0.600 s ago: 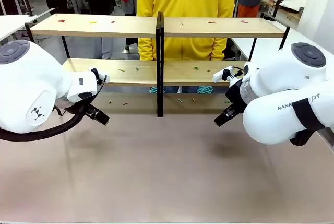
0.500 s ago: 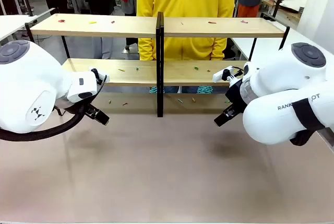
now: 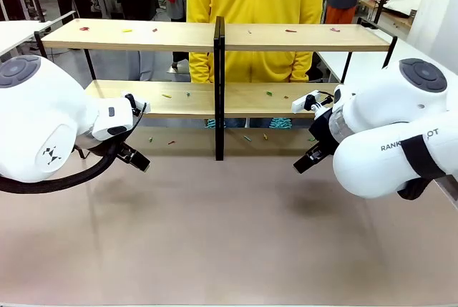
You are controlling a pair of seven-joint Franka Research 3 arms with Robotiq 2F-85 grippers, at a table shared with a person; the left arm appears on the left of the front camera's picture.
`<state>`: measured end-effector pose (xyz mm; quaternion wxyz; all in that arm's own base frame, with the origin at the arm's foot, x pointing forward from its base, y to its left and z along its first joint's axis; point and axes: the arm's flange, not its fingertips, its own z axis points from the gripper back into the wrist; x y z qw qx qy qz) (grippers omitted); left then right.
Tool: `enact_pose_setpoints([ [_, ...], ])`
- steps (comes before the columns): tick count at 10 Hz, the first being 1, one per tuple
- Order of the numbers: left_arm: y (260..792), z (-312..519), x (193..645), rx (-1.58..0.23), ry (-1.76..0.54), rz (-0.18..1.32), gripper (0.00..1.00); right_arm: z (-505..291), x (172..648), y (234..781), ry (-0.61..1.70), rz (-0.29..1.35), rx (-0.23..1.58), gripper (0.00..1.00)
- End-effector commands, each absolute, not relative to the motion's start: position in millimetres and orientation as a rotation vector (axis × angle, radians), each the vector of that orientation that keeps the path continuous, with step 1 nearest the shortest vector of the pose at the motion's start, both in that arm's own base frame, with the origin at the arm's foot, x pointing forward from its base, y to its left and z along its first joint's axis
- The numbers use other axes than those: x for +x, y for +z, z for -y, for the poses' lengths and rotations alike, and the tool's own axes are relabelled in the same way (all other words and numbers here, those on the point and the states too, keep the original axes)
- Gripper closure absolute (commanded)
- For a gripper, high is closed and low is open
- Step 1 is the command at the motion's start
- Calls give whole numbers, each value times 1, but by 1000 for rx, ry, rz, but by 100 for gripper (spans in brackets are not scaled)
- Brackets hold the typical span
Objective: Clean the shelves.
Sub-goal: Pick up the Duster when the human hands it over.
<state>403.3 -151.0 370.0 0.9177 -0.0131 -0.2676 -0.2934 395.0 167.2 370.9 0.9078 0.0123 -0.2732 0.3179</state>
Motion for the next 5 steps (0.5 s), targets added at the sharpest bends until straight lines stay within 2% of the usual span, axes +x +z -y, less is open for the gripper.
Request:
enact_pose_setpoints([
  [1, 370, 151, 403, -27, -604, 551, 0, -167, 395, 371, 655, 564, 26, 0],
  [5, 370, 151, 403, -27, -604, 551, 0, -167, 395, 371, 655, 564, 26, 0],
])
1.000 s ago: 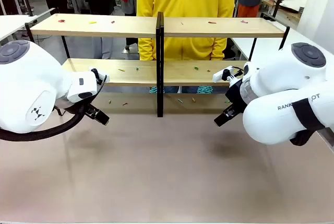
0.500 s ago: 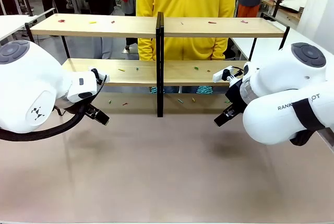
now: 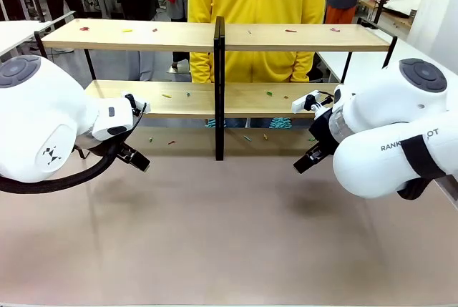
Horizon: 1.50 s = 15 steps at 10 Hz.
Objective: Clean the shelves.
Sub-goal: Pick up the Duster when the human hands it over.
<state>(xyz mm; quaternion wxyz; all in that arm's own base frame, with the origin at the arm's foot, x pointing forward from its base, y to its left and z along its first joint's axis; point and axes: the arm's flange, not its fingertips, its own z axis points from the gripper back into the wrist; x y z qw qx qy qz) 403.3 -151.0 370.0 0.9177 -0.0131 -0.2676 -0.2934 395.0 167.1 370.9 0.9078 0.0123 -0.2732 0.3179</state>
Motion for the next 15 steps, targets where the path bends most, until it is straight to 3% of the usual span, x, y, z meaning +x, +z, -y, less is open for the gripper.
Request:
enact_pose_setpoints([
  [1, 370, 151, 403, -27, -604, 551, 0, -167, 395, 371, 655, 564, 26, 0],
  [5, 383, 144, 391, -80, -667, 556, 0, -164, 386, 383, 667, 590, 19, 0],
  [8, 462, 90, 315, -207, -753, 716, 0, -115, 339, 452, 623, 675, 115, 0],
  [11, 505, 48, 263, -212, -577, 967, 0, -74, 297, 527, 534, 870, 155, 0],
  [15, 530, 90, 249, -149, -287, 988, 0, -123, 275, 569, 240, 828, 148, 0],
])
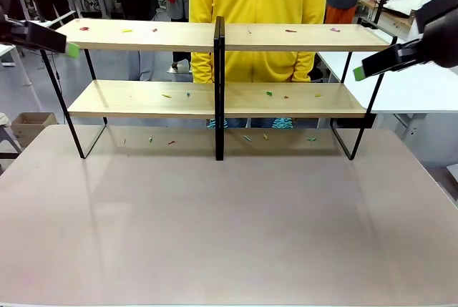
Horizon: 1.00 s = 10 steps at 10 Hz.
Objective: Clean the shelves.
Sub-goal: Pick up the Duster when the human hands it over.
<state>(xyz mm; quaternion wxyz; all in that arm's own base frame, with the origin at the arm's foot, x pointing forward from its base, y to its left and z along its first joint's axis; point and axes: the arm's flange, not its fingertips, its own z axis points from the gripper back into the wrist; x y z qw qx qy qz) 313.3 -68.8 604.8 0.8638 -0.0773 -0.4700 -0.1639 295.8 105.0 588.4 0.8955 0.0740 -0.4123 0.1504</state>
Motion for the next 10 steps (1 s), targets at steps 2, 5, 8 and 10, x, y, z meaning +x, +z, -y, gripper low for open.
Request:
enact_pose_setpoints([
  [2, 539, 100, 238, -177, -345, 946, 0, -147, 269, 579, 134, 816, 94, 0],
  [5, 541, 105, 242, -212, -404, 898, 0, -159, 279, 590, 181, 824, 99, 0],
  [8, 544, 107, 245, -215, -360, 923, 0, -160, 284, 597, 188, 839, 115, 0],
  [10, 553, 110, 242, -252, -367, 1020, 0, -160, 289, 595, 195, 827, 120, 0],
])
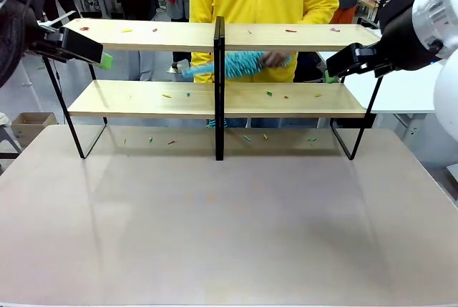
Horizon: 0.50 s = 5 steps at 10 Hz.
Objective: Clean the shelves.
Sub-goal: Pick up the Duster when the human hands it over.
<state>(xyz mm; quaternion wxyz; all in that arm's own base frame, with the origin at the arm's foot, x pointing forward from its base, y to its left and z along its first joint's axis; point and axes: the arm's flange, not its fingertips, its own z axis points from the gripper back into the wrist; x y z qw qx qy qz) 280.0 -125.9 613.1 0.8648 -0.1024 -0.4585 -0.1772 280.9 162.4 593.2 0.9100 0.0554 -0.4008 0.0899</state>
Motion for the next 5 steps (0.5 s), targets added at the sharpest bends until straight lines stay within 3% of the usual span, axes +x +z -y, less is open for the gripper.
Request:
enact_pose_setpoints([
  [1, 555, 111, 239, -253, -350, 1057, 0, -159, 290, 595, 191, 826, 120, 0],
  [5, 557, 116, 236, -225, -353, 1094, 0, -159, 293, 592, 199, 821, 132, 0],
])
